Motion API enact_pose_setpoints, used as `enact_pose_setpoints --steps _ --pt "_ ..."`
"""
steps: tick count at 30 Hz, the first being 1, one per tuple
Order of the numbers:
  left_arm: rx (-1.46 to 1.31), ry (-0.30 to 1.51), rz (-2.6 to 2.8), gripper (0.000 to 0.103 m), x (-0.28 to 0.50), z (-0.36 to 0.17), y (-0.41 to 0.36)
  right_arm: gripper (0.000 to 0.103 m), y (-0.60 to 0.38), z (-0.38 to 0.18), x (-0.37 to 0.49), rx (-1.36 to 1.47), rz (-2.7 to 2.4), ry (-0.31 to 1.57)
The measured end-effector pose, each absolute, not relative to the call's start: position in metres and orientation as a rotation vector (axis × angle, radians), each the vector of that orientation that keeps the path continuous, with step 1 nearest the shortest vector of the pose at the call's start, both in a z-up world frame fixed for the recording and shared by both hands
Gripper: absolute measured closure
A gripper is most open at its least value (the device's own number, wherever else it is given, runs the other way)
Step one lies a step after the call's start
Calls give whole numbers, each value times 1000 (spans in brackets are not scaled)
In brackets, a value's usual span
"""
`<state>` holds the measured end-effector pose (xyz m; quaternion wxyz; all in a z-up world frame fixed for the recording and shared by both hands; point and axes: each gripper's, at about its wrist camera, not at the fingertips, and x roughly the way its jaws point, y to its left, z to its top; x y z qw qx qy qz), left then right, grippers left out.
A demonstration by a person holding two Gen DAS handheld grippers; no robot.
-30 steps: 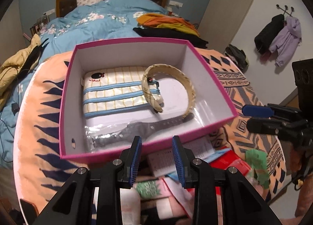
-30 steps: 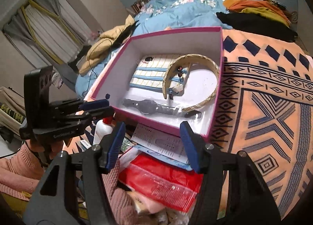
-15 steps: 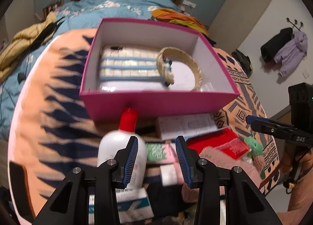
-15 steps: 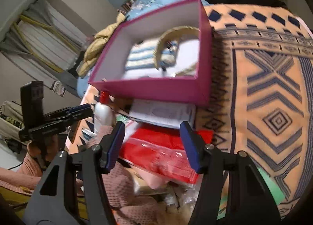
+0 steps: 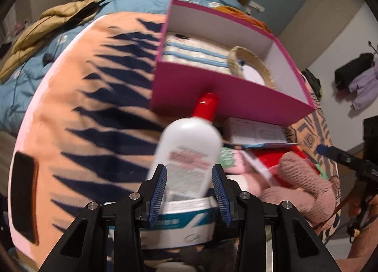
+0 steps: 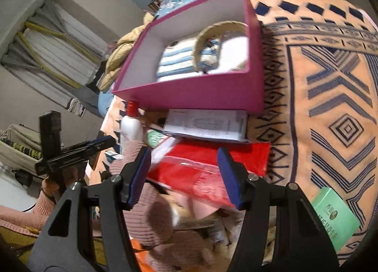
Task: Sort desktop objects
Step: 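Lower both grippers onto the white bottle with red cap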
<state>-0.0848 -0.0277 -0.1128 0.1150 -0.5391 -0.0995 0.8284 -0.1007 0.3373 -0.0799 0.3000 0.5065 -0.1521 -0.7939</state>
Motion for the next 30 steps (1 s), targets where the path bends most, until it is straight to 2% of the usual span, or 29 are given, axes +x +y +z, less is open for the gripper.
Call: enact_pose_setpoints --steps 12,16,30 --pt "-1627 -269 2409 62 -96 -133 -40 43 257 -68 -104 1309 -1968 -245" --pt "-1619 -249 2383 54 -102 -136 -38 43 241 -76 -112 1348 -1943 -231" --pt "-1611 -283 2201 45 -112 -148 -37 43 180 -101 -142 1474 -1865 -108"
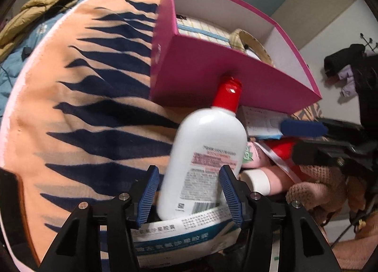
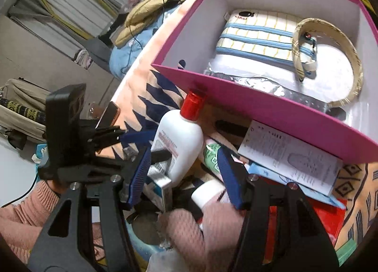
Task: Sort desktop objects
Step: 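Lower both grippers onto the white bottle with red cap, then close both grippers on the white bottle body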
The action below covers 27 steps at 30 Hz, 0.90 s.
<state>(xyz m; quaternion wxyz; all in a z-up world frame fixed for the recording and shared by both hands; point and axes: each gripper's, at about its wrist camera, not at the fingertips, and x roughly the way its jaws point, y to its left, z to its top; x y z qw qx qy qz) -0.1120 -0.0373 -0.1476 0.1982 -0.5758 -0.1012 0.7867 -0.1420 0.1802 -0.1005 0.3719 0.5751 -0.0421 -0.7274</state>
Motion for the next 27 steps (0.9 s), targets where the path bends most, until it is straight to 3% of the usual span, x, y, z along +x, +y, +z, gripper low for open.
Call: enact_pose_setpoints --steps 4,10,23,25,27 --pt "-1614 -277 2170 40 -108 -152 -34 43 167 -111 -149 1520 -1822 -79" --pt "-1617 -351 2130 39 -112 -157 -38 43 146 -128 -155 1586 -1766 -3" --pt "-1612 -421 2135 40 -107 -156 -39 43 142 -143 -159 1614 -1729 -37" --pt "-1610 -424 2140 40 -106 -154 -39 51 142 -141 -157 1601 -1741 -11" --pt "-1608 -429 2145 42 -103 -153 -39 52 143 -139 -156 1589 -1743 -16"
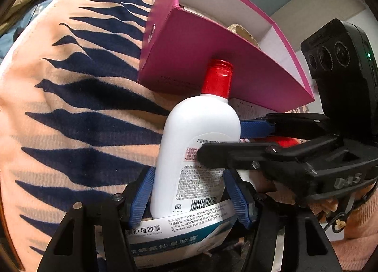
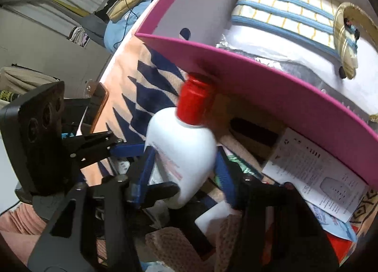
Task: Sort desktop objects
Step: 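Close both grippers on the white bottle body, then lift the white bottle and tip it onto its side with both grippers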
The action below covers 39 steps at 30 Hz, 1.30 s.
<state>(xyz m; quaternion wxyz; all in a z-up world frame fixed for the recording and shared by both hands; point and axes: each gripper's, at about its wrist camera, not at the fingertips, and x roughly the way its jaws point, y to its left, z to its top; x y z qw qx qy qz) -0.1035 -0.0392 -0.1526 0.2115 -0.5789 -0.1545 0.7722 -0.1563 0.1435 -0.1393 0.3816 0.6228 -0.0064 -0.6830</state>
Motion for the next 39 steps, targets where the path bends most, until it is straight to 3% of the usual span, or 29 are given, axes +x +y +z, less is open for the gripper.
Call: enact_pose_setpoints --steps 13,15,17,21,36,39 --pt "-1537 -407 2211 53 -90 -120 -38 62 150 -108 -133 1410 -1808 36" --pt "-1513 -393 2221 59 -88 -112 -36 67 155 -101 -130 1374 -1821 36" --pt "-1467 -420 2180 76 -87 -103 -35 71 159 -96 -128 1341 -1827 19" --pt "-1441 -300 2203 74 -88 -93 -18 75 156 -93 -126 1311 -1829 23" --pt "-1534 -366 2132 68 -85 -130 -37 74 139 -123 -132 1457 -1780 92" --pt "-1550 -362 2124 57 -80 -132 -44 75 134 -126 -129 1451 -1744 114"
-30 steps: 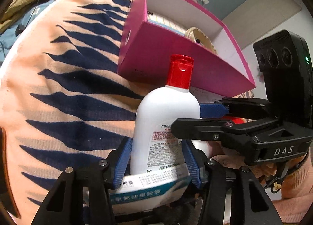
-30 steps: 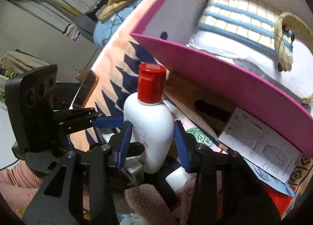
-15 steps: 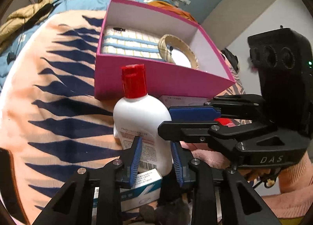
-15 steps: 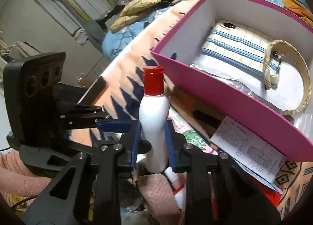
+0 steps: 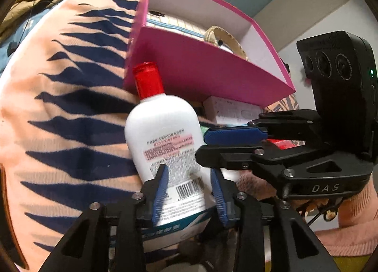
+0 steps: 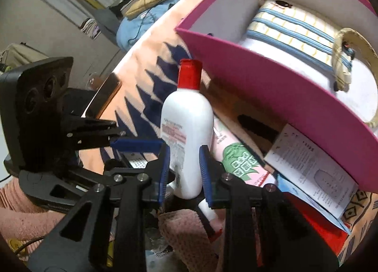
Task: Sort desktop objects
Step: 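Lift the white bottle and tip it onto its side with both grippers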
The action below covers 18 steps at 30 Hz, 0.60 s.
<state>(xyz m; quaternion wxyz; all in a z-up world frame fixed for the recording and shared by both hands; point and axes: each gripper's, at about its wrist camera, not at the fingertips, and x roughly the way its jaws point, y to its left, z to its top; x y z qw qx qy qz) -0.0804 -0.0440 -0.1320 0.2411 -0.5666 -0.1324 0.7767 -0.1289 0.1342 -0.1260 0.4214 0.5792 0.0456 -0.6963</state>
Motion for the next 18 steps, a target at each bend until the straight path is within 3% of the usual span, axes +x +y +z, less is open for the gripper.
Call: enact_pose_setpoints --steps 3,4,5,7,11,13,18 --pt "-1568 -412 2136 53 -79 -138 -57 93 128 -131 -125 1453 -1721 150" --pt "-1563 -443 2143 52 -80 -138 -63 93 126 -133 -124 1462 -1713 160" --pt "-1559 -473 2154 52 -81 -138 -69 91 125 -136 -124 1476 -1714 163" --pt "-1548 -518 2180 52 -83 -136 -80 72 124 -138 -124 1499 -1711 152" --pt "-1546 -560 2235 50 -90 -135 -98 66 121 -136 -122 1499 -1704 147" --pt "-1561 -568 2270 50 -95 -136 -101 57 120 -140 -123 1537 -1706 142" --pt "-1598 -488 2381 50 -106 -135 -113 49 130 -150 -125 1695 -1706 -101"
